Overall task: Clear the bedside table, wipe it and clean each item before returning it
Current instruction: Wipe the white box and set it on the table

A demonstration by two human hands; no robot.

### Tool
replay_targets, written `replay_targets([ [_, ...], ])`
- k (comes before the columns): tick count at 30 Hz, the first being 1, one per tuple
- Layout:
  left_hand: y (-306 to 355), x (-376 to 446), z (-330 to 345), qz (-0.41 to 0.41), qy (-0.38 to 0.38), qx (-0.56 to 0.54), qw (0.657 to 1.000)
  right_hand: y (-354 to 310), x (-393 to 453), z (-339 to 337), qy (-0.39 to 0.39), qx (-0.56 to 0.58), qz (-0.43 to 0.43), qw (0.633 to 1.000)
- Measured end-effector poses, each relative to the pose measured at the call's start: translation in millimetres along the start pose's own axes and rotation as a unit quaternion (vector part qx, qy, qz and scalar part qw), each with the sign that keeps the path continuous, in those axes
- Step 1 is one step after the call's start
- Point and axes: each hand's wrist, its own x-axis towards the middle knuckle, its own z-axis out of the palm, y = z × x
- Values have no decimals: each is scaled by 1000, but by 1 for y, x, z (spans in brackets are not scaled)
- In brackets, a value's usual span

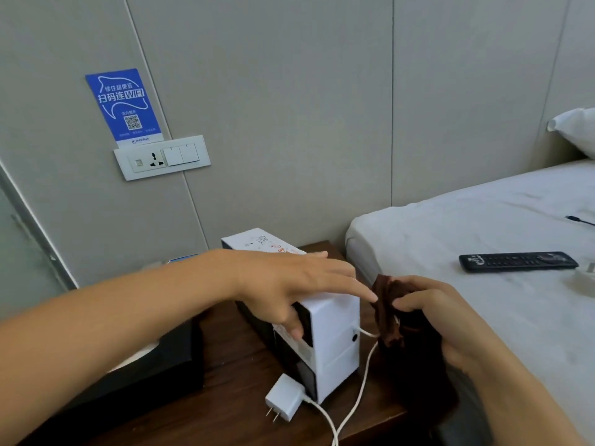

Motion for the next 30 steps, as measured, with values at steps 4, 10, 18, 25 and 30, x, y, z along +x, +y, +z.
replay_targets([
  [4,-9,-30,-13,-23,-14,48,999,5,-1,7,-7,-11,-2,1000],
  [10,-2,-79,2,-27,41,103,993,9,-6,23,-21,0,-10,1000],
  [18,5,-151,40,-48,104,289,950,20,-21,62,-82,-2,-21,996],
  [25,14,-189,85,-87,150,274,946,33,-34,94,-110,-12,-33,993],
  [30,37,-208,110,-179,222,125,950,40,-36,102,-106,-3,-44,993],
])
